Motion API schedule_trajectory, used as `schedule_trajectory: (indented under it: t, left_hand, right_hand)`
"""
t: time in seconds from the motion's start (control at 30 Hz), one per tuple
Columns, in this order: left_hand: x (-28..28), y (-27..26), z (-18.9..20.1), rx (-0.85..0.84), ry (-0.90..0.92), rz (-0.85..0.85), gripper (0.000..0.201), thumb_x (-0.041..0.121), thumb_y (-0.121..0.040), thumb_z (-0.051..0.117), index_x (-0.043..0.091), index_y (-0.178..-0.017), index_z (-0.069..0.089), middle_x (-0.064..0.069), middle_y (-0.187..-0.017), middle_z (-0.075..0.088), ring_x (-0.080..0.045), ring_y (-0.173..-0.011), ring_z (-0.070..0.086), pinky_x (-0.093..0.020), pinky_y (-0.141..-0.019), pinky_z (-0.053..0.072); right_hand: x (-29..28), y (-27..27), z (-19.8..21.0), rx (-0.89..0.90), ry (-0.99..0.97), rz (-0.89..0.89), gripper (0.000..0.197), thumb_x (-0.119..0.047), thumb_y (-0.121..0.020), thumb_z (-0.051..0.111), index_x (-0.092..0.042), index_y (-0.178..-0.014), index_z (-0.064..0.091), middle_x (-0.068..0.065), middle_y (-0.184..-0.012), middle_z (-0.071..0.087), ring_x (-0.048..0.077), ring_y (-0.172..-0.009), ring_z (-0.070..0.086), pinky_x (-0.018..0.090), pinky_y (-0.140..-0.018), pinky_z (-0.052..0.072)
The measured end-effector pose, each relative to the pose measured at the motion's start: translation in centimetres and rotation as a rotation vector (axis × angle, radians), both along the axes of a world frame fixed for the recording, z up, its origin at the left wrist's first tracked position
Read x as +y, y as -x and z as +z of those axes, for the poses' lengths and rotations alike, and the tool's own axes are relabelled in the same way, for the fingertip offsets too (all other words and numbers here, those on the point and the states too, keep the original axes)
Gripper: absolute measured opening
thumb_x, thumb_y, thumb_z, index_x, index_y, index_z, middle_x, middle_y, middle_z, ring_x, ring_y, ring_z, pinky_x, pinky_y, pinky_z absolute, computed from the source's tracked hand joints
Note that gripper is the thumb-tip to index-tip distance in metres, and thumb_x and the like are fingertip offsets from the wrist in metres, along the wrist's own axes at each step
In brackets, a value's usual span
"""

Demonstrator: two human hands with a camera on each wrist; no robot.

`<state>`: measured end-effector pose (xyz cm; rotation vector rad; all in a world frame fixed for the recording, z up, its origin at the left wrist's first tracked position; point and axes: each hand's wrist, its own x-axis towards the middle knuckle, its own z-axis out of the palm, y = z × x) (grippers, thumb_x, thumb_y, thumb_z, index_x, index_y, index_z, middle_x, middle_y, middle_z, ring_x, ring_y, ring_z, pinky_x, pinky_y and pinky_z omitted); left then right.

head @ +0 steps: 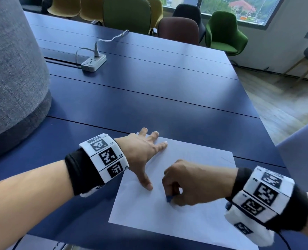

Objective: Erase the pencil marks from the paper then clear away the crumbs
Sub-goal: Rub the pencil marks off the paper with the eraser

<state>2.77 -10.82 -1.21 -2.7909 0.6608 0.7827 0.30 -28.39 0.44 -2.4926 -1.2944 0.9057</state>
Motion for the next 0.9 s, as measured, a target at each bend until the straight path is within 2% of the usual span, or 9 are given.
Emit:
schedule_trajectory:
  t: [0.07,0.13,0.2,0.33,0.5,0.67,0.8,0.9]
  left_hand:
    - [0.0,-0.1,0.0,0.002,-0.003,0.000,0.131,0.071,-0.062,0.077,0.033,-0.156,-0.006,-0.002,-0.161,-0.001,-0.033,-0.143,0.007,-0.043,-0.106,0.035]
    - [0.0,-0.1,0.0,0.006,-0.004,0.005,0.130,0.071,-0.062,0.077,0.034,-0.156,-0.006,-0.002,-0.161,-0.001,-0.033,-0.143,0.006,-0.044,-0.106,0.035]
    - [-0.1,0.0,0.0,0.007,-0.005,0.009,0.130,0.070,-0.062,0.077,0.034,-0.156,-0.006,-0.003,-0.161,-0.001,-0.034,-0.144,0.005,-0.045,-0.107,0.034]
    - [0.0,0.0,0.1,0.005,-0.009,0.008,0.130,0.071,-0.062,0.076,0.033,-0.156,-0.006,-0.002,-0.161,-0.002,-0.032,-0.144,0.007,-0.044,-0.106,0.034]
    - [-0.1,-0.1,0.0,-0.003,-0.006,0.007,0.131,0.072,-0.061,0.076,0.034,-0.156,-0.005,-0.002,-0.160,0.002,-0.033,-0.143,0.008,-0.044,-0.104,0.036]
    - [0.0,0.0,0.0,0.000,-0.006,0.006,0.130,0.070,-0.063,0.077,0.033,-0.156,-0.005,-0.004,-0.161,0.001,-0.032,-0.143,0.008,-0.044,-0.105,0.035]
    - [0.2,0.0,-0.1,0.001,-0.005,0.000,0.130,0.071,-0.062,0.076,0.033,-0.156,-0.005,-0.004,-0.159,0.003,-0.032,-0.140,0.011,-0.043,-0.101,0.038]
    - [0.2,0.0,-0.1,-0.005,0.011,-0.001,0.128,0.072,-0.062,0.076,0.033,-0.155,-0.003,-0.003,-0.158,0.006,-0.030,-0.138,0.013,-0.042,-0.099,0.039]
  right_hand:
    - [0.0,-1.2,-0.1,-0.053,-0.017,-0.063,0.008,-0.018,-0.077,0.068,-0.017,-0.085,0.072,-0.009,-0.076,0.066,0.006,-0.064,0.054,0.028,-0.070,0.052]
    - [-0.3,-2.0,-0.5,-0.119,-0.065,-0.142,0.007,-0.019,-0.077,0.067,-0.018,-0.084,0.069,-0.007,-0.079,0.067,0.008,-0.069,0.056,0.033,-0.073,0.053]
    - [-0.6,-1.1,-0.7,-0.136,-0.069,-0.125,0.006,-0.018,-0.078,0.063,-0.016,-0.082,0.067,-0.004,-0.080,0.067,0.011,-0.074,0.056,0.034,-0.074,0.052]
    - [-0.4,1.5,0.0,0.037,0.012,0.038,0.008,-0.014,-0.080,0.062,-0.013,-0.084,0.069,-0.001,-0.080,0.067,0.013,-0.073,0.059,0.024,-0.065,0.050]
    - [-0.9,-0.7,-0.8,-0.088,-0.069,-0.094,0.007,-0.019,-0.077,0.064,-0.017,-0.082,0.068,-0.004,-0.079,0.067,0.010,-0.070,0.056,0.034,-0.073,0.052]
    - [-0.9,1.1,-0.2,0.079,-0.001,-0.001,0.004,-0.014,-0.076,0.066,-0.016,-0.079,0.069,-0.003,-0.075,0.066,0.008,-0.062,0.054,0.024,-0.062,0.049]
    - [-0.3,-3.8,-0.2,-0.101,-0.035,-0.167,0.005,-0.018,-0.075,0.072,-0.015,-0.079,0.071,-0.011,-0.066,0.062,0.004,-0.054,0.051,0.018,-0.057,0.044]
    - [-0.2,-6.2,-0.5,-0.244,-0.071,-0.272,0.004,-0.016,-0.077,0.069,-0.012,-0.076,0.069,-0.006,-0.069,0.063,0.004,-0.057,0.052,0.023,-0.058,0.044]
